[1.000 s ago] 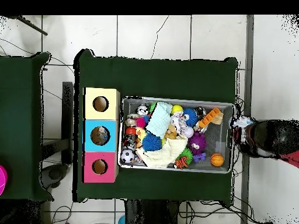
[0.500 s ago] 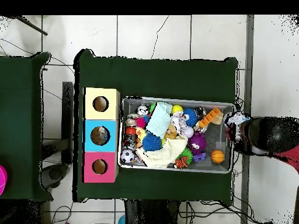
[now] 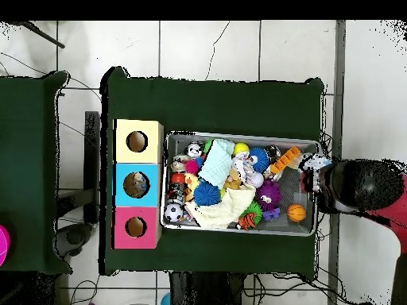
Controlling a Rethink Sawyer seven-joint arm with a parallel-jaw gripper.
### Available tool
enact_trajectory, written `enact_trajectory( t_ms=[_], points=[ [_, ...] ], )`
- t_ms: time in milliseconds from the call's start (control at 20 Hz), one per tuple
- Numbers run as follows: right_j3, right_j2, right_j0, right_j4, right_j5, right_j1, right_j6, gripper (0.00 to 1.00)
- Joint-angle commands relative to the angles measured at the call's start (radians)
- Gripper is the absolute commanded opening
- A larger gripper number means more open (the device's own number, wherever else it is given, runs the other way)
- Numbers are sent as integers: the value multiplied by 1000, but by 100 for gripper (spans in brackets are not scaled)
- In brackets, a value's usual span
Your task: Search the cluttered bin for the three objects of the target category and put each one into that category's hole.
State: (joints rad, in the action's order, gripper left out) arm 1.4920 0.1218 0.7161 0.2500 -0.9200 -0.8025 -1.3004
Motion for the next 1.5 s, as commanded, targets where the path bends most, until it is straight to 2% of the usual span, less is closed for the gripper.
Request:
enact_trajectory(
  t_ms=[50,350,500,1050,1300,1500],
  points=[
    [135,-22,-44,-56,-128,-27,-163,0],
    [185,-51,-67,-95,-127,-72,-165,0],
    [235,-72,-73,-111,-110,-110,-161,0],
    [354,-141,-161,-168,-70,-190,-219,0],
    [394,-171,-216,-203,-43,-204,-261,0],
    [416,-189,-246,-230,-2,-188,-282,0]
  ],
)
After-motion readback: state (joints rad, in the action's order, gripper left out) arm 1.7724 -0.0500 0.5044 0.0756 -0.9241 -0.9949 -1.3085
